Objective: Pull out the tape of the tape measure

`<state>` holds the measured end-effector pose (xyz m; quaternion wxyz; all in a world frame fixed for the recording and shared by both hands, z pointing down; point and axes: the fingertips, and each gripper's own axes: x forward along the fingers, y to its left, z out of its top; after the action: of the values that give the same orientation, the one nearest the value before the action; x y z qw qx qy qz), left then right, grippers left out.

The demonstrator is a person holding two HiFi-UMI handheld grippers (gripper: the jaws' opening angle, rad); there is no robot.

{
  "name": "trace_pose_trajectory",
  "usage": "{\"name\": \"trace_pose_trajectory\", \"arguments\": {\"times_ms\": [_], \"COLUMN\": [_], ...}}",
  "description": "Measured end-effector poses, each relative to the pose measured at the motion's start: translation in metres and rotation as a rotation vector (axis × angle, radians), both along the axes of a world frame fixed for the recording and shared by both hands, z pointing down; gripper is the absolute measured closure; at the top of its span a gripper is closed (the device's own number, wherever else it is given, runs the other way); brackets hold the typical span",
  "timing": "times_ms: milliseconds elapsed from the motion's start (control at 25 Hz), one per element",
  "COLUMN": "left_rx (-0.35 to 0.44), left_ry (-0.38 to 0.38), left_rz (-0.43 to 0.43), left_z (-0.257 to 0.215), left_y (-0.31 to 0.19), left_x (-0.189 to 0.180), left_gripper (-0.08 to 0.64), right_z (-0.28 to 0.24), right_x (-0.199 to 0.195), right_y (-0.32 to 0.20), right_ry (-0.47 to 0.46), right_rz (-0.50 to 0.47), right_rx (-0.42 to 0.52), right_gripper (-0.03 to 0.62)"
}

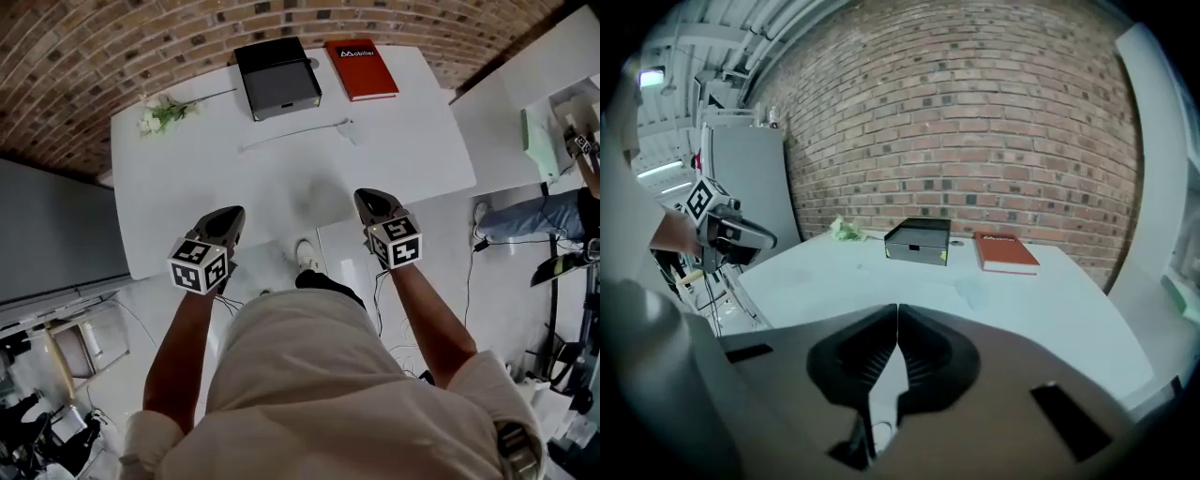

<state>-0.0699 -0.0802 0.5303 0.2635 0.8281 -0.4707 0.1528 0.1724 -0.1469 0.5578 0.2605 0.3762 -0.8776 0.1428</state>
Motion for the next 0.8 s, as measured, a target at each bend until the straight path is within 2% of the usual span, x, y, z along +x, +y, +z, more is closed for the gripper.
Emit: {"name": "trace_pose_trajectory", "arguments": {"times_ms": [120, 360, 600, 800], "left_rx": [0.017, 0.066, 0.091, 0.104], "left_ry": [0.056, 0.086, 0.080, 0.054], "left_rz": [0.067, 0.144, 0.182, 0.212], "left_z": [-0.022, -0.056, -0.073, -0.081], "left_y": [0.031, 0.094, 0.148, 0.176], "left_x": [0.010, 0.013, 0.008, 0.008], "left_gripper": [0.565, 0.565, 0.565, 0.565], "right_z": [-0.022, -0.060, -0.083, -0.095], "right_x": [-0.018, -0.052, -0.069, -0.076], "right_y": [0.034, 0.108, 0.169, 0.199], "right_ry": [-0.023, -0.069, -0.099, -0.118], "right_rz": [-0.020, -0.070, -0.094, -0.105], "right_rx": [0.013, 0.043, 0.056, 0.069], "right_gripper": [0.588, 0.588, 0.588, 0.588]}}
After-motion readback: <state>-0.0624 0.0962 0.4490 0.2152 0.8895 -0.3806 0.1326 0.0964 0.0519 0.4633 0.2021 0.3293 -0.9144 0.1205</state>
